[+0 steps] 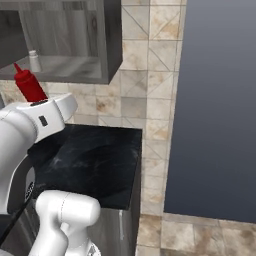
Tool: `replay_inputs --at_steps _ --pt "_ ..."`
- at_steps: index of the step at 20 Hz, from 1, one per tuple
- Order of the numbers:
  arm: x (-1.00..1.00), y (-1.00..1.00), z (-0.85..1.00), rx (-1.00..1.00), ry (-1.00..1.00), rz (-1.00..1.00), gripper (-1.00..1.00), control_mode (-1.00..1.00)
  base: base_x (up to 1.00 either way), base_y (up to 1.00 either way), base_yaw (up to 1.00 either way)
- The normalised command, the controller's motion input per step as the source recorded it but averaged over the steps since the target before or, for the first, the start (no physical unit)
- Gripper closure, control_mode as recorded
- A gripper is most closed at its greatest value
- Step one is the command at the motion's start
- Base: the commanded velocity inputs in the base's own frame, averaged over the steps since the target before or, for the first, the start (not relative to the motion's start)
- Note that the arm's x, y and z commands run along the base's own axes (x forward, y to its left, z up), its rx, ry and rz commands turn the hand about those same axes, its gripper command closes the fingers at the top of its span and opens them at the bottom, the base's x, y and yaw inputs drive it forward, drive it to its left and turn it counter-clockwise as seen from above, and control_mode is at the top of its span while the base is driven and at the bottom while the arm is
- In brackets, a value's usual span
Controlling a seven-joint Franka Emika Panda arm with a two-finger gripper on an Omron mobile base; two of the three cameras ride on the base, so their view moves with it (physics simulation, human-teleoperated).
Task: Move the ketchup and shaker from the cabinet to the dining counter.
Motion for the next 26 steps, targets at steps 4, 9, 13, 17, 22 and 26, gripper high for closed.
replay_inputs --at_steps 4,9,13,17,22,26 --pt "0.00 0.00 0.00 0.00 0.00 0.00 1.00 1.00 -0.40 -0.58 -0.33" --pt "0.00 0.00 0.00 0.00 0.00 0.00 1.00 1.00 -0.39 -0.91 -0.34" --pt "0.00 0.00 0.00 0.00 0.00 0.00 1.00 1.00 -0.14 -1.00 -0.36" --pt "0.00 0.00 0.00 0.00 0.00 0.00 1.00 1.00 -0.01 -1.00 -0.39" --pt "0.00 0.00 0.00 0.00 0.00 0.00 1.00 1.00 0.00 -0.86 -0.40" --pt "0.00 0.00 0.00 0.00 0.00 0.00 1.00 1.00 0.00 -0.55 -0.44"
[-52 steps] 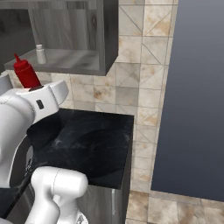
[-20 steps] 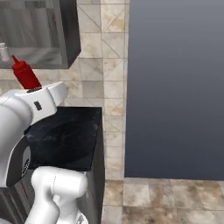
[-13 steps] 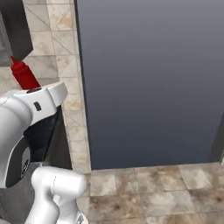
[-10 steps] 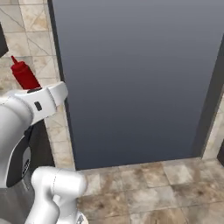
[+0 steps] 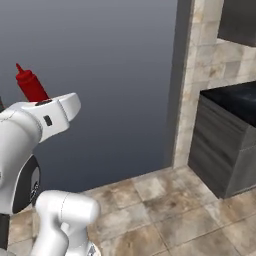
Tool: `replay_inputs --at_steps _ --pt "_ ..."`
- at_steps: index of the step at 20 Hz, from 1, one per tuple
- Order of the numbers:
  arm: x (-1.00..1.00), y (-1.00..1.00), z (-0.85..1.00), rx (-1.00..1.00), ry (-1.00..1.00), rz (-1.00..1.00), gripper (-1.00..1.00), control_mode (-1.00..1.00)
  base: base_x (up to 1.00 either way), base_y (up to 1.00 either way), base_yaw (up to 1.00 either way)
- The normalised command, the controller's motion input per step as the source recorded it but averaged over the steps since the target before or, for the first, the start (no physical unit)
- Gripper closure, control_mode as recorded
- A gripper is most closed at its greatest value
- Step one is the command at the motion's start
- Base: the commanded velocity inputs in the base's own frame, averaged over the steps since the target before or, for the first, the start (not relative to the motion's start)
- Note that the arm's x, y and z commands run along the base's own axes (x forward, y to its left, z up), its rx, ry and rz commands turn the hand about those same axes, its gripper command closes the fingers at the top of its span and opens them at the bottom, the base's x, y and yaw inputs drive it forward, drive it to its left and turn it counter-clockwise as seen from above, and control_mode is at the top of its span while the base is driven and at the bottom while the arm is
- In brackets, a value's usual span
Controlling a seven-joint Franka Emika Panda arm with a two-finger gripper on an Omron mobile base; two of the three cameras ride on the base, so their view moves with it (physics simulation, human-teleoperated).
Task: Move the ketchup and shaker from the cabinet to the dining counter.
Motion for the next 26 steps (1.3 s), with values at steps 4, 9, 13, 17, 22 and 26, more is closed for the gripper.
replay_inputs --at_steps 4,9,13,17,22,26 --pt "0.00 0.00 0.00 0.00 0.00 0.00 1.00 1.00 0.00 -0.53 -0.45" --pt "0.00 0.00 0.00 0.00 0.00 0.00 1.00 1.00 0.00 -0.75 -0.48" --pt "0.00 0.00 0.00 0.00 0.00 0.00 1.00 1.00 0.00 -0.71 -0.48" --pt "0.00 0.00 0.00 0.00 0.00 0.00 1.00 1.00 0.01 -0.58 -0.44" --pt "0.00 0.00 0.00 0.00 0.00 0.00 1.00 1.00 0.06 -0.51 -0.41" --pt "0.00 0.00 0.00 0.00 0.00 0.00 1.00 1.00 0.15 -0.45 -0.40"
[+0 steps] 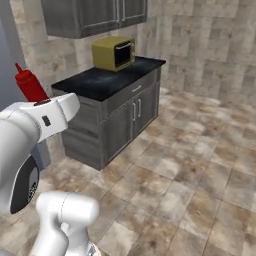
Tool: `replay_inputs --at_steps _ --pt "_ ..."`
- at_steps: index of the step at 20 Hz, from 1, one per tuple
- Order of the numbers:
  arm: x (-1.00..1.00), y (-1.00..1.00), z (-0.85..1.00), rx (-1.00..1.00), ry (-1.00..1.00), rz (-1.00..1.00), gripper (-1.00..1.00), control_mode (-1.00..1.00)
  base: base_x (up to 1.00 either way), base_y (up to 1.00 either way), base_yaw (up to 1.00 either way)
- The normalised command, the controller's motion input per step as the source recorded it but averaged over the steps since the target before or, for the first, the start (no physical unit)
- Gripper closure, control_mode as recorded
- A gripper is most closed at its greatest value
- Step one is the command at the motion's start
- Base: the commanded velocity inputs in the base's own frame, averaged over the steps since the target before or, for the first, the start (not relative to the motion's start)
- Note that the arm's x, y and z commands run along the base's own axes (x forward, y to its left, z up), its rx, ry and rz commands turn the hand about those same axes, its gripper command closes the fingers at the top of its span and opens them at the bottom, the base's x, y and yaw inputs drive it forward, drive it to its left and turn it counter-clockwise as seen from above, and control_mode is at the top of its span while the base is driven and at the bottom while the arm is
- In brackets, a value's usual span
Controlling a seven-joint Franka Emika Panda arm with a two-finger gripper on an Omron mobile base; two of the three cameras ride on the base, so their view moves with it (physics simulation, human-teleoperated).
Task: Move the ketchup and shaker from the cabinet to the dining counter.
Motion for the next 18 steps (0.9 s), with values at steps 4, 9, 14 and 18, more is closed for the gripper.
replay_inputs --at_steps 4,9,14,18 --pt "0.00 0.00 0.00 0.00 0.00 0.00 1.00 1.00 0.13 -0.44 -0.41" --pt "0.00 0.00 0.00 0.00 0.00 0.00 1.00 1.00 0.06 -0.49 -0.39" --pt "0.00 0.00 0.00 0.00 0.00 0.00 1.00 1.00 0.01 -0.54 -0.29" --pt "0.00 0.00 0.00 0.00 0.00 0.00 1.00 1.00 0.30 -0.39 -0.25"
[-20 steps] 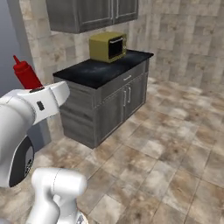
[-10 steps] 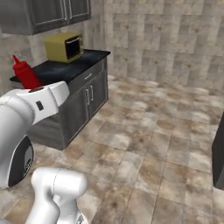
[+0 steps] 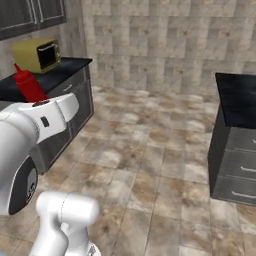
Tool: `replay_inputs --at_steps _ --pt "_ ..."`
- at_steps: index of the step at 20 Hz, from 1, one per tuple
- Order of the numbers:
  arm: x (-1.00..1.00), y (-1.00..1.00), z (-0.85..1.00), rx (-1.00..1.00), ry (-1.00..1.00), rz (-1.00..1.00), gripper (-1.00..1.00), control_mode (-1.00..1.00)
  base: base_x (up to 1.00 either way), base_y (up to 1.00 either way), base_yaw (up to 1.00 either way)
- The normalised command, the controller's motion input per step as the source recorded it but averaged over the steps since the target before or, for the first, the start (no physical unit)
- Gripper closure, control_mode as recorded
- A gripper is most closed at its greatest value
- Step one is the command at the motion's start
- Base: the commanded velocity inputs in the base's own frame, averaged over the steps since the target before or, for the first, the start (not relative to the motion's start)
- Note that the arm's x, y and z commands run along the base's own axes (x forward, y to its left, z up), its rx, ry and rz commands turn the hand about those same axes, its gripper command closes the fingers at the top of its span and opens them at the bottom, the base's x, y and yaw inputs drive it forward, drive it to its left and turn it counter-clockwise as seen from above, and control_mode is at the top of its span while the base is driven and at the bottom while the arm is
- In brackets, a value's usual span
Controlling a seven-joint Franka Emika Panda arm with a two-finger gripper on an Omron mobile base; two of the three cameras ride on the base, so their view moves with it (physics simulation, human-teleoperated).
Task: Move the ketchup and shaker from the cabinet to the dining counter.
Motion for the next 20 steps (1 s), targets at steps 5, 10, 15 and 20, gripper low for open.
replay_inputs --at_steps 5,10,15,20 --pt "0.00 0.00 0.00 0.00 0.00 0.00 1.00 1.00 0.47 -0.25 -0.22" --pt "0.00 0.00 0.00 0.00 0.00 0.00 1.00 1.00 0.54 -0.15 -0.16" --pt "0.00 0.00 0.00 0.00 0.00 0.00 1.00 1.00 0.57 -0.03 -0.18" --pt "0.00 0.00 0.00 0.00 0.00 0.00 1.00 1.00 0.71 -0.02 -0.26"
